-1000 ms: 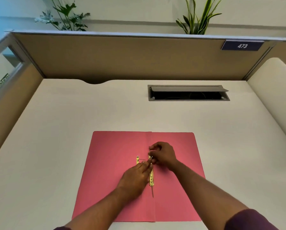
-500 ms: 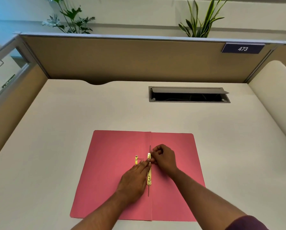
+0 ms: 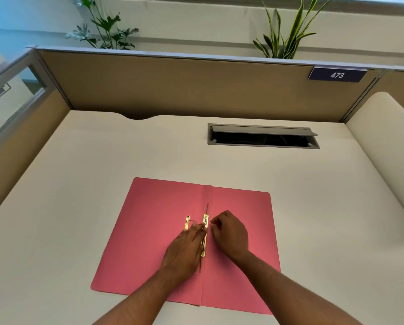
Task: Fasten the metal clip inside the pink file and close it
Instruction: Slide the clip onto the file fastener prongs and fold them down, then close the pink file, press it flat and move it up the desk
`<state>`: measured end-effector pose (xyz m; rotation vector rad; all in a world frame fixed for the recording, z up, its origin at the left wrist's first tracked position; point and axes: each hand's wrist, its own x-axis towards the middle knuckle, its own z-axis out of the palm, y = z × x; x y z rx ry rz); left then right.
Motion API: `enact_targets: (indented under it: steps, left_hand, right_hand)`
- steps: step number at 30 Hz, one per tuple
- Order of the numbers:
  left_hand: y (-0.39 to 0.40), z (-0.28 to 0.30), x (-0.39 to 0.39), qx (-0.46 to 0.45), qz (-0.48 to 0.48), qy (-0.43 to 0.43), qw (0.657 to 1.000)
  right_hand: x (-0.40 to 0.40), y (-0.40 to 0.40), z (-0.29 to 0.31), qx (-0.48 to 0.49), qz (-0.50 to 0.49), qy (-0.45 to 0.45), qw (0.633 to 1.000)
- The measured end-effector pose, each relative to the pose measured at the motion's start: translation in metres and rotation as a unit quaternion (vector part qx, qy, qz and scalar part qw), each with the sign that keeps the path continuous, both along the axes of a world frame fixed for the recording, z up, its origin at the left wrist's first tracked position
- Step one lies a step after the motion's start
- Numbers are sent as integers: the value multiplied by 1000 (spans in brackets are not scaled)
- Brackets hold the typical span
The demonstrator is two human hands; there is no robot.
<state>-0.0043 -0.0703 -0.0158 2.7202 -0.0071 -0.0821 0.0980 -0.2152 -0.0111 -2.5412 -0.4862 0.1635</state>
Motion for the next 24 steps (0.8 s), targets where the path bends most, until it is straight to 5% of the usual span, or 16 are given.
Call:
enact_targets:
  steps: [13, 24]
  left_hand:
    - [39, -1, -18, -39, 46, 25, 998]
    - [115, -1, -73, 67, 270, 77, 957]
  right_hand:
    - [-16, -10, 5, -79, 107, -43, 990]
    - [-68, -53, 1, -116, -98, -11, 988]
